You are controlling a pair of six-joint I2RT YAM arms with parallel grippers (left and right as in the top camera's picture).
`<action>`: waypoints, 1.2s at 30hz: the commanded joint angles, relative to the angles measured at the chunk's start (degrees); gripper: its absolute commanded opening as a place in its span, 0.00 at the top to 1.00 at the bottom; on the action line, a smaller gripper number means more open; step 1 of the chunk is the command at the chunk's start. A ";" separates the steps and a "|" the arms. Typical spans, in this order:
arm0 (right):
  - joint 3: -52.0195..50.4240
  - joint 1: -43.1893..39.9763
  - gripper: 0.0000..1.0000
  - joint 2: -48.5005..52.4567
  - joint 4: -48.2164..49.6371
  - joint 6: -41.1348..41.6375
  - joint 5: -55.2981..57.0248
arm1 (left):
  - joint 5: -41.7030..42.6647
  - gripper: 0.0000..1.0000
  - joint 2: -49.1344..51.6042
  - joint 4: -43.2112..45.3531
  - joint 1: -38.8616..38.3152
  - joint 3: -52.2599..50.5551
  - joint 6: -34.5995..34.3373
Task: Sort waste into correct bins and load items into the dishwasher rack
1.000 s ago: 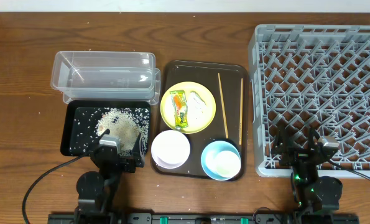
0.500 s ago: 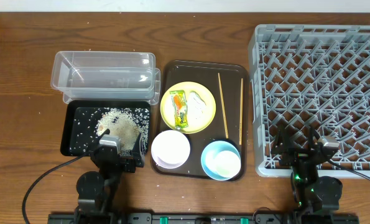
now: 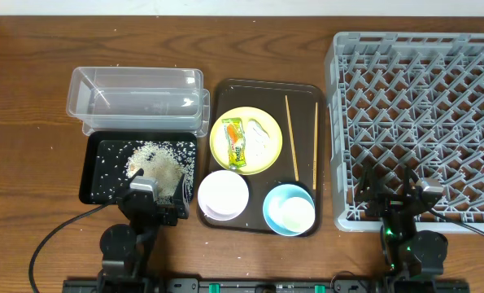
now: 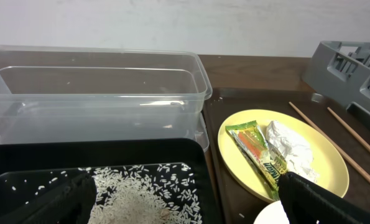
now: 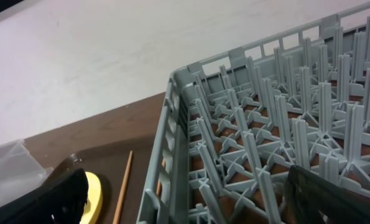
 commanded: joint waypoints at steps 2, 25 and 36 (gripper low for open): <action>-0.11 -0.33 0.01 -0.37 -0.15 0.52 0.42 | 0.35 0.04 -0.39 -0.42 0.28 -1.38 1.01; 16.13 -0.33 0.01 3.69 -4.70 1.60 -11.87 | 11.69 0.04 5.92 5.51 0.28 12.59 -1.60; 51.80 -0.33 0.01 34.07 -37.20 -5.31 -11.91 | 14.43 0.04 43.82 -31.67 0.22 50.34 -1.60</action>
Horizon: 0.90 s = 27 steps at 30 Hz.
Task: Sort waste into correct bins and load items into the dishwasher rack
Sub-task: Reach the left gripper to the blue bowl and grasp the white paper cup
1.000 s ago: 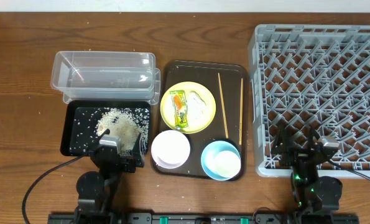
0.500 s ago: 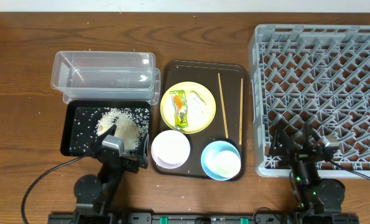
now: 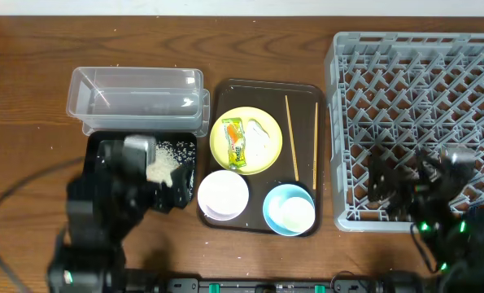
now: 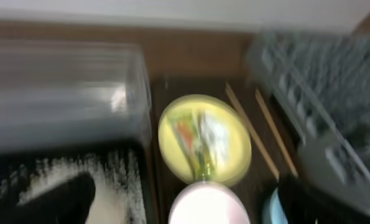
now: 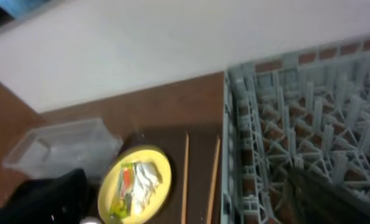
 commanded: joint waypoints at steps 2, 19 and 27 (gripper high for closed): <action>9.40 -0.33 0.01 10.60 -6.67 -2.32 -0.48 | 4.68 0.02 11.06 -9.11 0.24 12.17 -0.96; 11.78 -0.33 0.01 17.97 -9.55 -1.57 -5.38 | 0.61 0.07 29.18 -10.80 -27.34 15.17 -4.04; 11.78 -0.33 0.01 17.99 -9.92 -1.57 -5.38 | -17.07 0.25 42.93 -8.59 -45.83 15.02 -13.92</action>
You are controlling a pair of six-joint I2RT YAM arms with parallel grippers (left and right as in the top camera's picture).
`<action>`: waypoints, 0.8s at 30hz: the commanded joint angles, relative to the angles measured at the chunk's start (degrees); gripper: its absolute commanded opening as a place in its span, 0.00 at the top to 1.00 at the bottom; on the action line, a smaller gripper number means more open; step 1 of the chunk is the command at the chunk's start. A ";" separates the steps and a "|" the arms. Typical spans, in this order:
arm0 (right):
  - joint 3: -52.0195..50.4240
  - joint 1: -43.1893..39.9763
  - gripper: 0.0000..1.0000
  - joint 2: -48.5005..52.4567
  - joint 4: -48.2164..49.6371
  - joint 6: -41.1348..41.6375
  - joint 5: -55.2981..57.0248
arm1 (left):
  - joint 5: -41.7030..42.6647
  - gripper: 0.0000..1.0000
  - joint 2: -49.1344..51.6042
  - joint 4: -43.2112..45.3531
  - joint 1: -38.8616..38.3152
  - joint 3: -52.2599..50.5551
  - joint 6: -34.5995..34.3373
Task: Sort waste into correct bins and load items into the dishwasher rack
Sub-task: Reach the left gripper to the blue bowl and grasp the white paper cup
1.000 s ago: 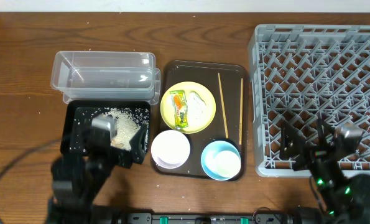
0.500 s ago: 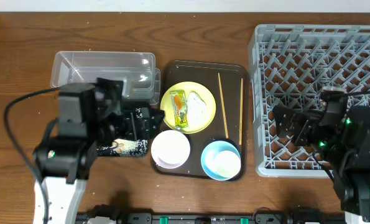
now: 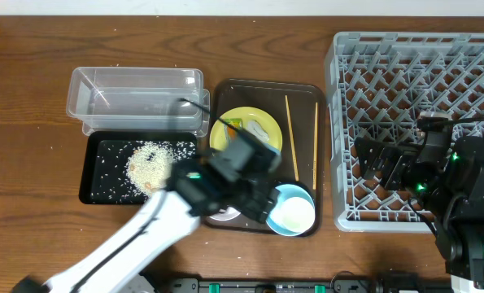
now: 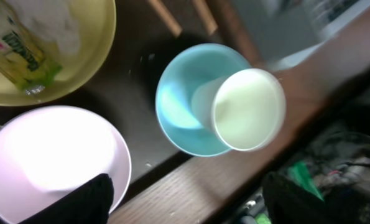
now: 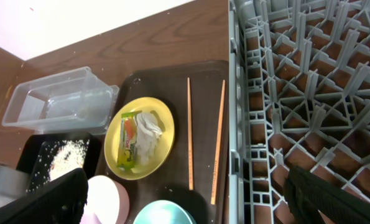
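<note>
A brown tray (image 3: 300, 98) holds a yellow plate (image 3: 246, 140) with a green-orange wrapper (image 4: 18, 46) and crumpled white paper, two chopsticks (image 3: 291, 137), a pink bowl (image 4: 48, 155) and a blue bowl (image 4: 194, 102) with a white cup (image 4: 247, 109) in it. My left gripper (image 3: 254, 203) hangs open above the two bowls, holding nothing. My right gripper (image 3: 384, 167) is open and empty over the near left part of the grey dishwasher rack (image 3: 420, 89).
A clear plastic bin (image 3: 136, 99) stands left of the tray. In front of it lies a black tray (image 3: 103, 175) with spilled rice. The tray's front rim and the table's front edge lie just below the left gripper.
My left arm has moved right from the black rice tray to above the bowls on the brown tray. My right gripper has come a little further over the rack. Both stay open.
Both arms sat low at the table's front edge, the left behind the rice tray, the right by the rack's corner. Then both were raised and looking down on the table. Now the left reaches over the bowls and the right hovers over the rack.
</note>
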 commanded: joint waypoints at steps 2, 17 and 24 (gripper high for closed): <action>1.09 -0.33 0.01 -0.15 -0.22 -0.81 -0.63 | -8.98 0.31 6.91 3.26 -5.40 0.31 -5.07; 1.09 -0.33 0.01 -0.09 -0.39 -0.81 -0.63 | -8.11 0.87 14.05 9.88 -9.84 0.81 -8.26; 1.09 -0.33 0.01 -0.09 -0.42 -0.83 -0.92 | 4.22 0.94 0.57 7.48 0.26 1.51 -7.28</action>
